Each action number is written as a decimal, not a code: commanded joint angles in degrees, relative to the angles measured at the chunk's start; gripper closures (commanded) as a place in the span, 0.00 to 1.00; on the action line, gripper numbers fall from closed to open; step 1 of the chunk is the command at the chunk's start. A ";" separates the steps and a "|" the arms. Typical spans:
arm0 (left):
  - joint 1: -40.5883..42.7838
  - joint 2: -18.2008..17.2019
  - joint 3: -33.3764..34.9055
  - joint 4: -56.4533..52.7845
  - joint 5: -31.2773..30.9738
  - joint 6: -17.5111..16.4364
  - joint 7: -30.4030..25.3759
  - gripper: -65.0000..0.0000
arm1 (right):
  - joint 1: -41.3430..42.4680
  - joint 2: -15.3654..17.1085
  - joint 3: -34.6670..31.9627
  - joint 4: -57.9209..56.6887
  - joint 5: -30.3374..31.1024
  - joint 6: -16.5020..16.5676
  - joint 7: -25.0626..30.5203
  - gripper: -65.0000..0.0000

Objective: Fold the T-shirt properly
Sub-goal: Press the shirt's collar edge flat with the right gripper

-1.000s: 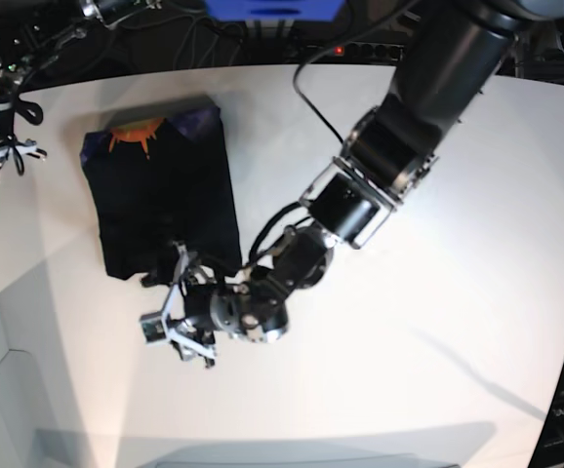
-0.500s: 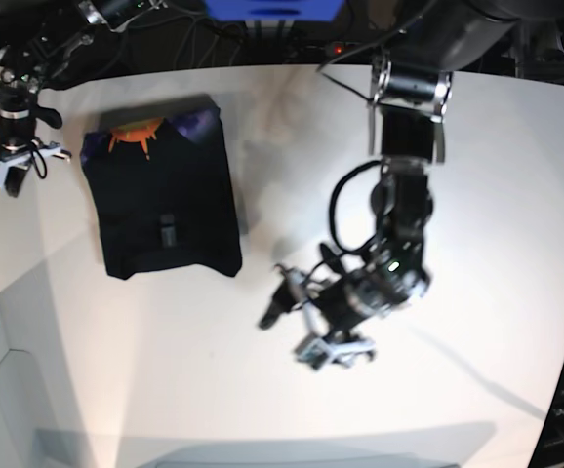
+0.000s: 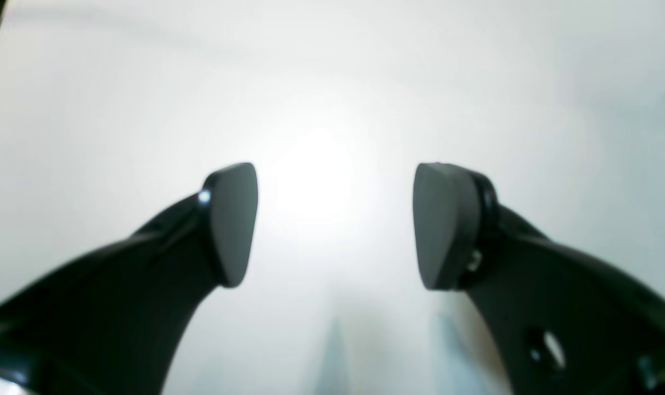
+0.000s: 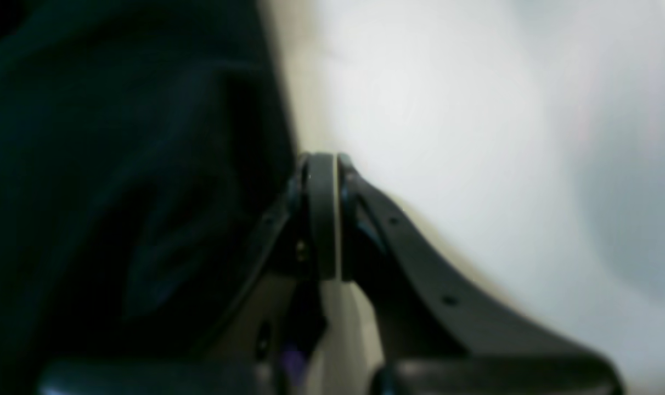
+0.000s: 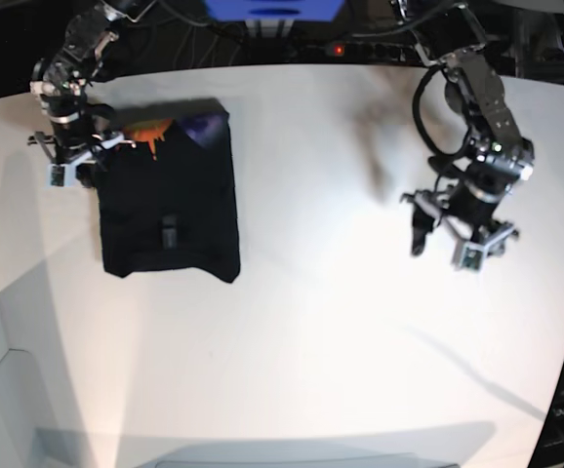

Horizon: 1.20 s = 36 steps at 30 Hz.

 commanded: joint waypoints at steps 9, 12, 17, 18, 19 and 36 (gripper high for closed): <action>5.29 -0.27 -8.77 4.77 -1.11 0.12 -1.62 0.34 | 0.08 0.23 1.29 4.15 1.77 -0.01 1.44 1.00; 6.52 -0.27 -10.79 5.38 -1.11 0.12 -1.62 0.34 | -0.45 0.23 2.35 9.25 5.37 -0.01 1.44 1.00; 8.54 -0.27 -13.08 6.70 -1.11 0.12 -1.62 0.34 | -6.25 0.23 -0.12 18.30 10.73 -0.01 1.35 1.00; 8.98 -0.27 -13.43 7.05 -1.11 0.12 -1.62 0.34 | -8.18 0.23 -1.35 19.53 12.40 -0.01 1.35 1.00; 9.51 -0.27 -13.78 7.05 -1.11 0.12 -1.62 0.34 | -10.03 0.23 -2.75 20.24 14.25 -0.01 1.35 1.00; 14.61 0.35 -17.48 7.41 -1.19 0.12 -1.70 0.34 | -13.72 0.23 -8.29 2.21 17.15 -0.01 11.19 1.00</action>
